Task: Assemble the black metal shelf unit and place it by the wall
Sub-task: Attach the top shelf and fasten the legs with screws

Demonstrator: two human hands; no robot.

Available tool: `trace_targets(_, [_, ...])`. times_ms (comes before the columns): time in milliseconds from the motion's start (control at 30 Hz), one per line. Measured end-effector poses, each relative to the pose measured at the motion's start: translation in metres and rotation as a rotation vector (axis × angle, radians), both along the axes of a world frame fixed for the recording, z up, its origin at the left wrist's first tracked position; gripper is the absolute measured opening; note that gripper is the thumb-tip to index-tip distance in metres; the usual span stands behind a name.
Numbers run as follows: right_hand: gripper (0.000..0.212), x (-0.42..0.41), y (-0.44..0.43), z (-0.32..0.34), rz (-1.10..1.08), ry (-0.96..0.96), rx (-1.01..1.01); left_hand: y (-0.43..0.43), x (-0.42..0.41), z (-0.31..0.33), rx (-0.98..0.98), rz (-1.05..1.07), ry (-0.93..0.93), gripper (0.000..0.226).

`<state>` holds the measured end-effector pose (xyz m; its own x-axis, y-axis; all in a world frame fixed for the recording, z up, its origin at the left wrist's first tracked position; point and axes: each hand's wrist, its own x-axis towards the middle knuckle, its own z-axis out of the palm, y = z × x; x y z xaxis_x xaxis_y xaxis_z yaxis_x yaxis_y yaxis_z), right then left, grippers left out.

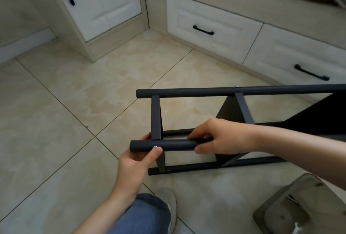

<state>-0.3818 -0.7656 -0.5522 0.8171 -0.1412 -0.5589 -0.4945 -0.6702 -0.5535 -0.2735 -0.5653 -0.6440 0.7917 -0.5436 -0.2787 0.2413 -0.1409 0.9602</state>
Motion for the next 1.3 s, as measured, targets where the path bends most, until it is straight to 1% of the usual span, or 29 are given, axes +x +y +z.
trace_targets(100, [0.042,-0.013,0.004,0.004,0.063,-0.016,-0.189,0.0,0.0,0.004,0.06,-0.149,0.008,0.058])
trace_targets(200, [0.05,-0.022,0.006,0.004,0.084,-0.038,-0.296,0.0,0.002,0.008,0.081,-0.267,0.006,0.064])
trace_targets(333, [0.058,-0.029,0.011,0.008,0.138,-0.064,-0.464,-0.004,0.01,0.013,0.118,-0.312,0.023,0.086])
trace_targets(400, [0.068,-0.03,0.012,0.01,0.165,-0.072,-0.535,-0.005,0.012,0.015,0.126,-0.331,0.014,0.088])
trace_targets(467, [0.073,-0.03,0.011,0.013,0.17,-0.077,-0.553,-0.005,0.013,0.017,0.122,-0.331,0.012,0.088])
trace_targets(500, [0.073,-0.029,0.01,0.014,0.172,-0.083,-0.559,-0.007,0.014,0.019,0.118,-0.328,0.016,0.086])
trace_targets(600, [0.074,-0.031,0.005,0.018,0.15,-0.111,-0.573,-0.014,0.014,0.033,0.091,-0.334,0.016,0.066])
trace_targets(700, [0.077,-0.037,-0.004,0.027,0.101,-0.154,-0.587,-0.028,0.016,0.051,0.063,-0.334,-0.042,0.061])
trace_targets(767, [0.077,-0.041,-0.012,0.036,0.049,-0.192,-0.588,-0.041,0.019,0.067,0.055,-0.341,-0.093,0.064])
trace_targets(900, [0.073,-0.05,-0.033,0.058,-0.078,-0.291,-0.593,-0.074,0.024,0.11,0.053,-0.371,-0.228,0.076])
trace_targets(1033, [0.071,-0.058,-0.053,0.082,-0.178,-0.373,-0.617,-0.109,0.023,0.158,0.031,-0.376,-0.329,0.078])
trace_targets(1200, [0.069,-0.068,-0.073,0.116,-0.323,-0.462,-0.731,-0.15,0.018,0.223,0.081,-0.383,-0.483,0.056])
trace_targets(1300, [0.066,-0.068,-0.078,0.136,-0.412,-0.495,-0.696,-0.167,0.011,0.258,0.049,-0.362,-0.543,0.033])
